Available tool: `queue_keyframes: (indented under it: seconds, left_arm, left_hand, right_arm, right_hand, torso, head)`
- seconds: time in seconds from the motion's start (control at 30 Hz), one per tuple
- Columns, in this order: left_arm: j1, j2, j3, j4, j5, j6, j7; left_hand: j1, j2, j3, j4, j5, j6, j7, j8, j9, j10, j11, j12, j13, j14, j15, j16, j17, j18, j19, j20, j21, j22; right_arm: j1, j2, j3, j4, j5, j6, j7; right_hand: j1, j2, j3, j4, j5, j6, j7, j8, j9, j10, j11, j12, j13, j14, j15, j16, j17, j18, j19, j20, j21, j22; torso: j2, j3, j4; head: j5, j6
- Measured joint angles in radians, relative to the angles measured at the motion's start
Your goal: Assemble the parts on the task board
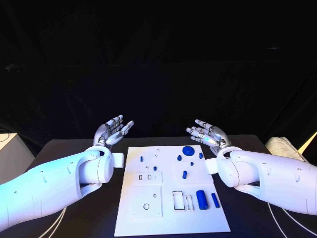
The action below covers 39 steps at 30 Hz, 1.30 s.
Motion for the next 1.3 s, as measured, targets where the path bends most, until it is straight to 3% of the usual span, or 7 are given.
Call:
queue_keyframes:
  seconds: [0.2,0.3,0.53,0.63,0.83,1.23,1.3]
  left_arm:
    - [0.003,0.002,-0.001,-0.01,0.014,0.048,0.014]
    - [0.013,-0.048,-0.002,0.024,0.016,0.075,0.019]
    - [0.029,-0.085,-0.001,0.071,0.01,0.107,0.032]
    - [0.039,-0.105,-0.001,0.094,0.003,0.117,0.037]
    - [0.051,-0.145,-0.001,0.159,-0.013,0.134,0.04]
    - [0.068,-0.236,0.005,0.3,-0.03,0.173,0.021]
    - [0.069,-0.248,0.006,0.323,-0.034,0.182,0.015]
  left_hand:
    - [0.052,0.006,0.005,0.011,0.004,0.031,0.002,0.007,0.005,0.031,0.007,0.004,0.004,0.035,0.014,0.009,0.005,0.0,0.021,0.009,0.005,0.004]
    - [0.057,0.011,0.013,0.009,0.004,0.064,0.004,0.018,0.012,0.075,0.02,0.011,0.007,0.08,0.02,0.018,0.012,0.015,0.045,0.009,0.017,0.008]
    - [0.067,0.026,0.048,-0.018,0.004,0.251,0.024,0.079,0.048,0.372,0.048,0.05,0.027,0.397,-0.001,0.095,0.064,0.07,0.2,0.008,0.082,0.034]
    - [0.072,0.031,0.066,-0.049,0.004,0.392,0.041,0.128,0.075,0.537,0.02,0.097,0.039,0.532,-0.04,0.165,0.097,0.111,0.297,0.0,0.147,0.061]
    - [0.064,0.024,0.092,-0.091,0.004,0.437,0.06,0.139,0.081,0.611,-0.005,0.108,0.034,0.601,-0.072,0.235,0.141,0.111,0.375,-0.028,0.226,0.098]
    - [0.025,0.003,0.114,-0.19,0.004,0.427,0.058,0.134,0.077,0.613,-0.006,0.097,0.031,0.571,-0.089,0.468,0.274,0.11,0.405,-0.067,0.454,0.241]
    - [0.011,0.004,0.118,-0.202,0.004,0.427,0.058,0.134,0.077,0.613,-0.006,0.097,0.031,0.566,-0.094,0.515,0.296,0.11,0.4,-0.072,0.504,0.274]
  right_arm:
    - [0.02,0.007,-0.022,-0.03,-0.022,0.093,-0.028]
    - [0.037,0.001,-0.023,-0.054,-0.105,0.095,-0.037]
    - [0.063,-0.005,-0.02,-0.073,-0.335,0.068,-0.056]
    - [0.079,-0.005,-0.018,-0.08,-0.45,0.059,-0.074]
    - [0.116,-0.014,-0.016,-0.089,-0.686,0.062,-0.14]
    - [0.158,-0.014,-0.013,-0.064,-1.165,0.181,-0.363]
    - [0.161,-0.016,-0.013,-0.056,-1.235,0.204,-0.398]
  right_hand:
    - [0.062,-0.004,0.03,-0.03,-0.01,0.078,0.005,0.02,0.013,0.097,-0.003,0.008,0.007,0.103,-0.006,0.022,0.013,0.015,0.068,0.004,0.021,0.008]
    - [0.096,-0.009,0.049,-0.055,-0.017,0.166,0.011,0.044,0.028,0.213,-0.012,0.024,0.014,0.209,-0.018,0.043,0.026,0.038,0.136,0.005,0.041,0.015]
    - [0.147,-0.031,0.102,-0.112,-0.02,0.418,0.04,0.112,0.068,0.459,-0.049,0.042,0.02,0.422,-0.061,0.092,0.051,0.063,0.341,-0.007,0.106,0.032]
    - [0.157,-0.042,0.131,-0.126,-0.02,0.499,0.053,0.134,0.081,0.541,-0.066,0.042,0.021,0.499,-0.084,0.114,0.06,0.07,0.419,-0.025,0.137,0.04]
    - [0.17,-0.055,0.149,-0.144,-0.013,0.609,0.074,0.16,0.098,0.665,-0.097,0.041,0.023,0.641,-0.13,0.162,0.089,0.07,0.543,-0.07,0.221,0.077]
    - [0.167,-0.089,0.117,-0.165,-0.013,0.709,0.026,0.166,0.12,0.794,-0.159,0.035,0.031,0.946,-0.225,0.357,0.25,0.07,0.729,-0.168,0.516,0.252]
    - [0.134,-0.123,0.149,-0.151,-0.001,0.738,0.005,0.166,0.149,0.835,-0.181,0.031,0.048,0.996,-0.25,0.558,0.413,0.069,0.823,-0.192,0.726,0.477]
  torso:
    - [0.0,-0.0001,0.0]
    - [0.005,-0.002,0.0004]
    - [0.027,-0.0069,0.0052]
    - [0.039,-0.0087,0.0083]
    - [0.063,-0.0118,0.018]
    - [0.111,-0.0234,0.0367]
    - [0.118,-0.026,0.0394]
  head:
    - [0.0,0.0]
    - [-0.007,-0.014]
    - [-0.018,-0.032]
    - [-0.023,-0.033]
    - [-0.037,-0.031]
    - [-0.069,-0.032]
    - [-0.075,-0.032]
